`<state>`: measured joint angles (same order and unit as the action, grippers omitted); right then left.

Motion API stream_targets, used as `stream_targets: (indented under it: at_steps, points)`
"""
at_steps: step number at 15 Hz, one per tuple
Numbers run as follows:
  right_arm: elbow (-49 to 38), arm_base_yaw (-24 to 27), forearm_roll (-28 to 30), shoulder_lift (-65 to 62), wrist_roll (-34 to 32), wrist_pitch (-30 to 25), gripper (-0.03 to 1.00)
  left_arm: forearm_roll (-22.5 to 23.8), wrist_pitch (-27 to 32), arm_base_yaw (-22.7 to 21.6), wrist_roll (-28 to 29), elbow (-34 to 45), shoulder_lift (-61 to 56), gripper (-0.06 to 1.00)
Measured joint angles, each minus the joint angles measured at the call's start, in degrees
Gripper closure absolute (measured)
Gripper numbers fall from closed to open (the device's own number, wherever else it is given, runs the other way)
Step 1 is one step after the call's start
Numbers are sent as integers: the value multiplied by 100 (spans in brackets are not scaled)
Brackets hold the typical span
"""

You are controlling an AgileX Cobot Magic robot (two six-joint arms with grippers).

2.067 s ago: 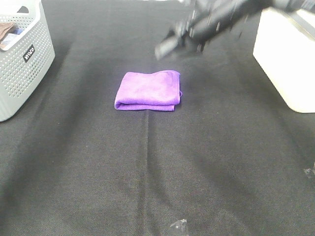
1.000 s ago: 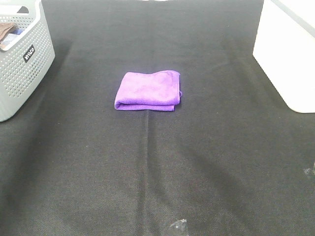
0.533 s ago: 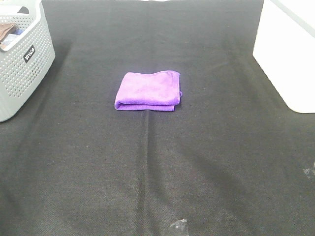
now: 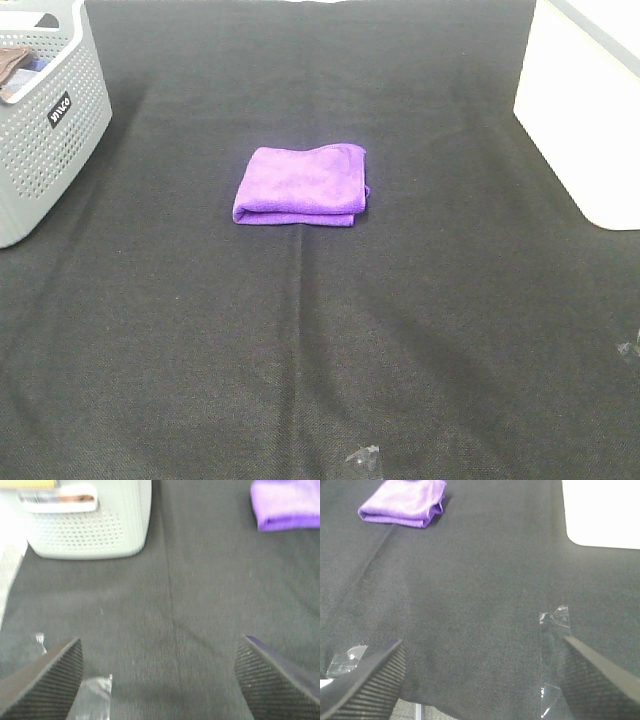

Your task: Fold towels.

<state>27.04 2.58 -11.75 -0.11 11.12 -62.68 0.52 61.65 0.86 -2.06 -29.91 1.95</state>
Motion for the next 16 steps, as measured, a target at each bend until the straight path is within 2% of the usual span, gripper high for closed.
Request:
stream_targets:
  at_steps: [12,16]
  points:
    - [-97,0,166,-6,-166,-63,18,-52,29,-6,97,23,-229,18]
    - [-97,-34,166,-6,-166,-63,18,-103,29,-470,103,23,-229,18]
